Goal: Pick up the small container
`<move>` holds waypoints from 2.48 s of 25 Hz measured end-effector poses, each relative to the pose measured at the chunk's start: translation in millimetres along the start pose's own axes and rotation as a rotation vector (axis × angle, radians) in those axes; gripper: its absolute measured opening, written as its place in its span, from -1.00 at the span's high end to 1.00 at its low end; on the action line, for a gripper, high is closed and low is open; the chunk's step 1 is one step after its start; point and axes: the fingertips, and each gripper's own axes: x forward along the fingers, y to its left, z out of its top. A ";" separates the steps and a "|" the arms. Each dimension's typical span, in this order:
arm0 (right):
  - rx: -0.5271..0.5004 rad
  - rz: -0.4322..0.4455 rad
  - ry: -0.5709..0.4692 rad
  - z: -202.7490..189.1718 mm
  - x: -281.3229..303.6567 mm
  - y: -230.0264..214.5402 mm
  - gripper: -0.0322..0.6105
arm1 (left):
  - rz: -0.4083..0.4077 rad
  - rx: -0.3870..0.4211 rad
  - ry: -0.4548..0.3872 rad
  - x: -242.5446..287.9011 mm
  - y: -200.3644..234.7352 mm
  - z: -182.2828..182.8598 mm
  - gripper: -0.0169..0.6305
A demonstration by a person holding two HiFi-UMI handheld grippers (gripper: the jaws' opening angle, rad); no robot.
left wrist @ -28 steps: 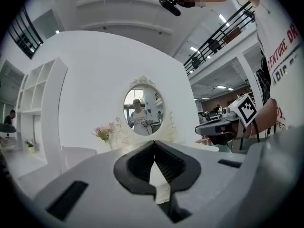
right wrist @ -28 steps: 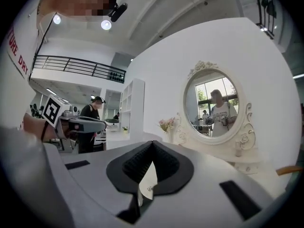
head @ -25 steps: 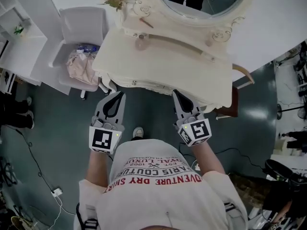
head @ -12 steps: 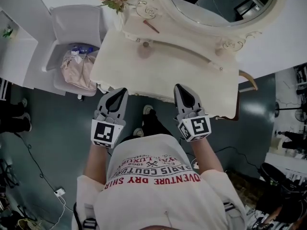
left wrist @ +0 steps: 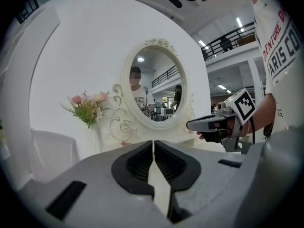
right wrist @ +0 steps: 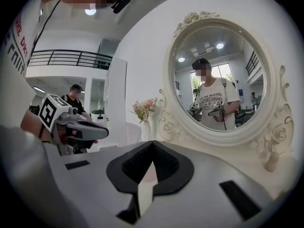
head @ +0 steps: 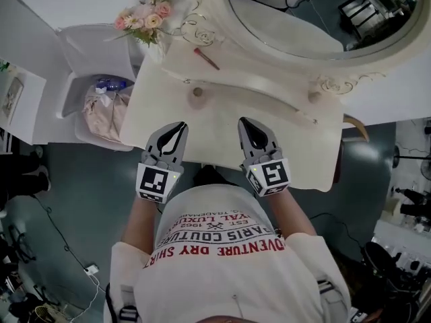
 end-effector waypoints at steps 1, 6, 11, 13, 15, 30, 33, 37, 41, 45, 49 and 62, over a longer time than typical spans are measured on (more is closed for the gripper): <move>0.002 0.023 0.007 -1.3 9.0 -3.9 0.90 | -0.005 -0.014 0.000 11.7 2.8 -3.2 0.92; -0.022 0.127 0.026 -14.0 45.7 -8.2 0.90 | -0.021 -0.036 0.046 56.7 14.6 -39.4 0.89; -0.004 0.173 0.046 -33.2 72.2 -18.8 0.90 | -0.058 -0.063 0.120 94.0 22.0 -82.0 0.62; -0.002 0.183 0.051 -39.7 81.0 -22.5 0.90 | -0.056 -0.052 0.144 107.2 27.8 -96.4 0.55; -0.001 0.188 0.054 -45.0 89.2 -26.1 0.90 | -0.046 -0.033 0.150 120.6 34.5 -106.2 0.34; 0.093 0.160 0.089 -74.0 100.4 -54.6 0.90 | -0.029 -0.030 0.111 180.5 51.3 -130.3 0.16; 0.141 0.136 0.100 -79.7 99.2 -64.1 0.90 | -0.019 -0.016 0.097 183.9 54.7 -130.0 0.24; 0.154 0.135 0.090 -79.9 99.5 -67.9 0.90 | -0.013 -0.004 0.087 182.9 53.8 -126.6 0.30; 0.146 0.135 0.091 -79.8 98.9 -66.5 0.90 | -0.011 0.000 0.098 182.8 53.3 -123.7 0.52; 0.135 0.133 0.087 -77.9 96.3 -63.0 0.90 | -0.018 -0.002 0.134 182.5 53.9 -126.2 0.52; 0.121 0.108 0.083 -73.1 92.1 -63.2 0.90 | -0.014 -0.031 0.182 182.7 52.3 -126.5 0.52; 0.124 -0.018 0.047 -30.3 73.5 -58.0 0.90 | -0.118 0.035 0.231 152.2 35.1 -65.3 0.52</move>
